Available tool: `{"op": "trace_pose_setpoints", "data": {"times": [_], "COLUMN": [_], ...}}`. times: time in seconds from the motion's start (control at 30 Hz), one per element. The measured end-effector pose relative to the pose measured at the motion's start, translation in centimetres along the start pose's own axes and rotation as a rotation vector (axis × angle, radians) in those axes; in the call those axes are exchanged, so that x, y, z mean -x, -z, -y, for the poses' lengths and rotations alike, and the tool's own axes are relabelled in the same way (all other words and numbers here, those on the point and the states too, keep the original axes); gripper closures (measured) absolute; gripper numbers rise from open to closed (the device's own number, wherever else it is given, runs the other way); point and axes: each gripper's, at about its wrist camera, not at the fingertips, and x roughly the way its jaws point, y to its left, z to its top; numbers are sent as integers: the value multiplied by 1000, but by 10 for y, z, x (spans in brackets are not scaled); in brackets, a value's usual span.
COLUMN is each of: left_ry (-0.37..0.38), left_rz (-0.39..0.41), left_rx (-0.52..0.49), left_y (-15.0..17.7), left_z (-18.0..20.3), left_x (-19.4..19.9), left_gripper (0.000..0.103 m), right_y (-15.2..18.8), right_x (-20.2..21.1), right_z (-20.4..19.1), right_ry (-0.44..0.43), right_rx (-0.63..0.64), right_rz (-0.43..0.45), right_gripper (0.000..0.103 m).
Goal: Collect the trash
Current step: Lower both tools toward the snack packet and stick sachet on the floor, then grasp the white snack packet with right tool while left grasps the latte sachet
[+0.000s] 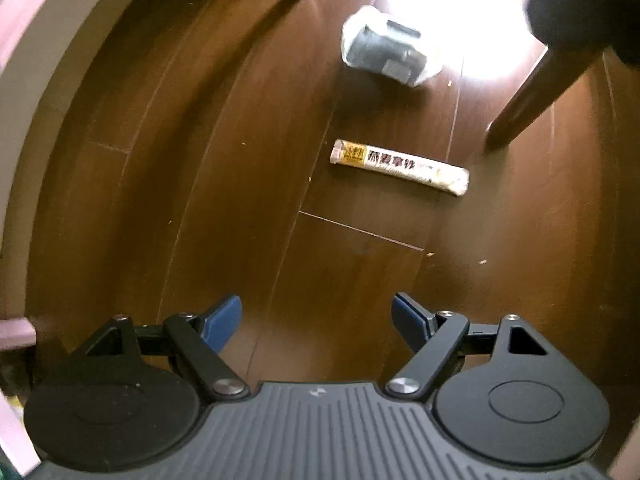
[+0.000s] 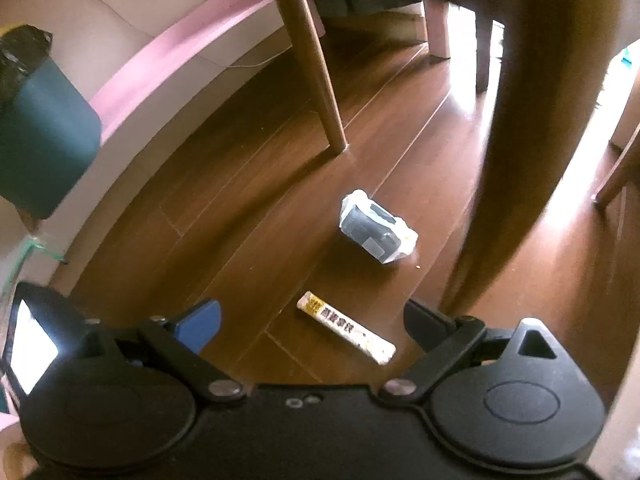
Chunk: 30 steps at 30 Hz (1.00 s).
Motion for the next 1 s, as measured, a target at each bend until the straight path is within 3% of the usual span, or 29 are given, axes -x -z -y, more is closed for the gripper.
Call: {"op": "trace_pose_setpoints", "data": {"times": [0.23, 0.37, 0.57, 0.83, 1.0], "left_ry": [10, 42, 131, 147, 146], "left_rz": [23, 78, 124, 193, 158], "left_rx": [-209, -281, -436, -654, -789], "left_y": [8, -9, -48, -83, -97], "left_z": [30, 51, 80, 81, 77], "left_x": [-47, -63, -93, -117, -136], "left_gripper": [21, 21, 21, 21, 16], "right_y": [-17, -44, -79, -90, -88], "right_x": [-62, -103, -152, -200, -214], "right_z": [-2, -4, 1, 17, 22], "right_ry": [23, 45, 151, 200, 221], "right_rx": [78, 93, 168, 239, 278], "right_rz": [20, 2, -10, -43, -56], "right_gripper": [4, 4, 4, 9, 12]}}
